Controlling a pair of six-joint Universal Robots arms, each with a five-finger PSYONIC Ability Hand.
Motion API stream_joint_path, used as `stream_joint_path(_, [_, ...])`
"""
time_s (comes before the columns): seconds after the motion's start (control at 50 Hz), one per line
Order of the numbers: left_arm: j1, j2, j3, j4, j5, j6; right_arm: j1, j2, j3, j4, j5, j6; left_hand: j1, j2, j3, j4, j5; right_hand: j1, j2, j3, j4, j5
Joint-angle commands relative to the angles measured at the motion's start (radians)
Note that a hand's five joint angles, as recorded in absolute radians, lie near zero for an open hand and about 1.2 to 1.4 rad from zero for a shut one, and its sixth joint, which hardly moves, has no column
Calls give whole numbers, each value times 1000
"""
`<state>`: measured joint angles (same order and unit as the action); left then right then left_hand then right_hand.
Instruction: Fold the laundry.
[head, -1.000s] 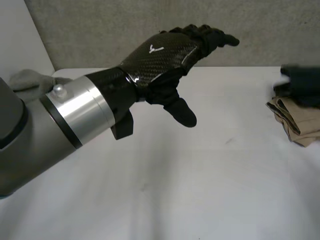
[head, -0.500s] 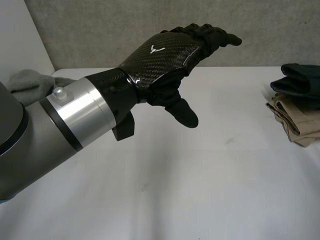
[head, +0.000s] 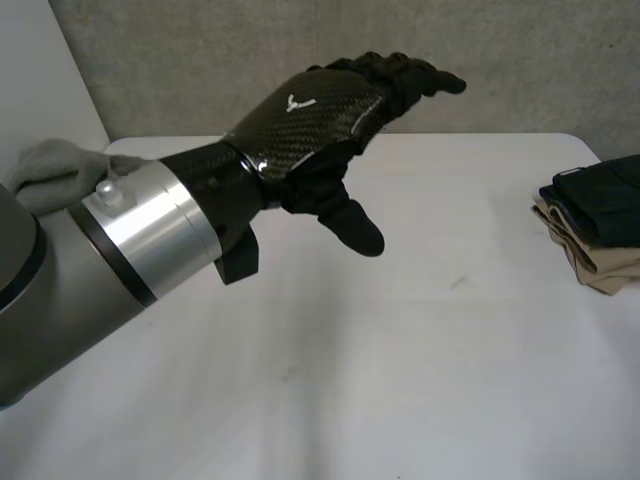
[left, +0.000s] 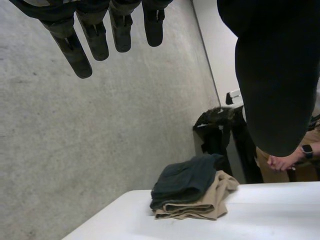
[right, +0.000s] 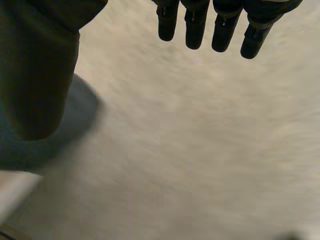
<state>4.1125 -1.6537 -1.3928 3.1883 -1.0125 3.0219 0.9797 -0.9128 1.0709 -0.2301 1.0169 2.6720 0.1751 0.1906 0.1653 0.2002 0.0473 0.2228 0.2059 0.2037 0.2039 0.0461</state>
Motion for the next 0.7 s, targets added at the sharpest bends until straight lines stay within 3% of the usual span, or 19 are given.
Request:
stream_joint_path(0.02, [14, 0, 98, -13, -107, -14, 164, -96, -80, -121, 351, -158, -1, -16, 9, -26, -47, -48, -31, -29, -29, -46])
stream_joint_path(0.08, [37, -6, 155, -28, -193, -11, 250, -156, -46, -156, 347, -110, -1, -16, 9, -26, -47, -48, -31, -29, -29, -46])
stream_joint_path(0.1, [78, -20, 197, -46, -255, 1, 316, -194, -8, -170, 327, -74, -1, -16, 9, -26, -47, -48, -31, -29, -29, -46])
stream_joint_path(0.16, [161, -57, 262, -80, -325, 43, 422, -256, 72, -186, 283, -15, -1, -16, 9, -26, -47, -48, -31, -29, -29, -46])
stream_joint_path(0.18, [223, -90, 299, -121, -360, 84, 498, -300, 139, -187, 241, 29, -1, -16, 9, -26, -47, -48, -31, -29, -29, -46])
stream_joint_path(0.28, [397, -234, 359, -225, -390, 270, 684, -422, 354, -161, 100, 155, -1, -16, 9, -26, -47, -48, -31, -29, -29, -46])
stream_joint_path(0.38, [540, -444, 341, -185, -374, 539, 850, -477, 546, -27, -29, 203, -1, -16, 9, -26, -47, -48, -31, -29, -29, -46])
stream_joint_path(0.44, [584, -543, 341, -124, -350, 624, 887, -468, 587, 43, -18, 169, -1, -16, 9, -26, -47, -48, -31, -29, -29, -46])
stream_joint_path(0.54, [641, -731, 366, 91, -284, 747, 922, -417, 638, 162, 66, 47, -1, -16, 9, -26, -47, -48, -31, -29, -29, -46])
stream_joint_path(0.62, [675, -814, 400, 253, -267, 741, 919, -393, 661, 205, 130, -41, -1, -16, 9, -26, -47, -48, -31, -29, -29, -46])
stream_joint_path(0.7, [675, -854, 423, 253, -239, 692, 886, -388, 684, 206, 152, -110, -1, -16, 9, -26, -47, -48, -31, -29, -29, -46])
